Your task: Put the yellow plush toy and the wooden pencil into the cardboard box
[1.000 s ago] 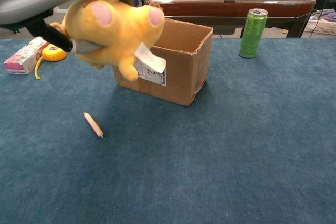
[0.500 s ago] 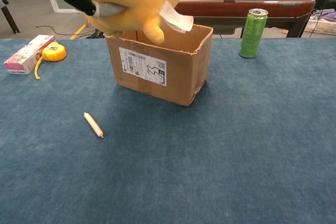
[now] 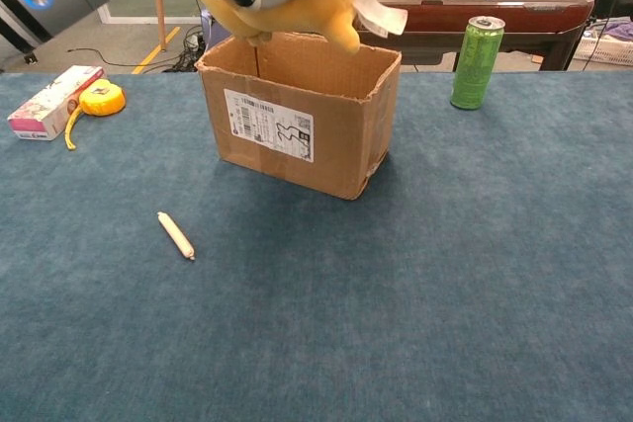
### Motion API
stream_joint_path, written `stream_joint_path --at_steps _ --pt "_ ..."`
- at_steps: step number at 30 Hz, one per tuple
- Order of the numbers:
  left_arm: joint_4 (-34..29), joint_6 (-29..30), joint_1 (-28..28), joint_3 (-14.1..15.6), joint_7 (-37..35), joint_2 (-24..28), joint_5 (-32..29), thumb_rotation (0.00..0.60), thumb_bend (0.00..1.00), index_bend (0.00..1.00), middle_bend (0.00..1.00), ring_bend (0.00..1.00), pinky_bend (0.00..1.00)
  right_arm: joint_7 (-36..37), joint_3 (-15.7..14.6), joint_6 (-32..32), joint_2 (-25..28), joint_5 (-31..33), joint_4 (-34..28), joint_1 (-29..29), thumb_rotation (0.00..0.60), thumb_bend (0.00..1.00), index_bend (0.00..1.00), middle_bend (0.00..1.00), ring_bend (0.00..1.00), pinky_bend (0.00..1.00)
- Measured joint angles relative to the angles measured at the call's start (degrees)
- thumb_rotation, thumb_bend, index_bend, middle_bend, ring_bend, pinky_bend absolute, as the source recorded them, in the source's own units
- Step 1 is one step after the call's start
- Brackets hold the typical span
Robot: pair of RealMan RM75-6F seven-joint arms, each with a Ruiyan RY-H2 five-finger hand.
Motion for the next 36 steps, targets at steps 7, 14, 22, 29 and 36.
stream_joint_path --at_steps 7,14,22,29,36 --pt "2.65 -2.66 -2.26 -1.10 4.22 -3.48 -4.89 0.600 0.65 0.47 0.53 0.34 0.45 -0.81 -0.26 -0.71 -0.24 0.05 -0.20 0.27 0.600 0.15 0.35 0.33 0.24 0.47" --pt "7.00 -5.12 -4.89 -1.74 7.80 -6.95 -9.30 0.600 0.65 0.43 0.49 0.33 0.42 -0.88 -0.35 -1.54 -0.12 0.44 -0.31 0.53 0.600 0.15 0.35 0.33 0.24 0.47" --pt "8.92 -6.12 -6.50 -1.98 12.28 -9.23 -13.79 0.600 0.44 0.11 0.30 0.20 0.35 -1.01 -0.51 -2.13 0.01 0.60 -0.48 0.72 0.600 0.14 0.35 0.33 0.24 0.47" --pt "8.59 -5.16 -7.18 -2.03 15.36 -10.15 -16.40 0.600 0.09 0.00 0.17 0.12 0.32 -1.60 -0.72 -2.81 -0.04 0.78 -0.71 0.95 0.600 0.15 0.35 0.33 0.24 0.47" --pt "7.69 -3.97 -7.52 -1.15 17.06 -10.06 -16.94 0.600 0.07 0.00 0.15 0.11 0.32 -2.02 -0.82 -3.00 -0.07 0.86 -0.90 1.02 0.600 0.15 0.35 0.33 0.24 0.47"
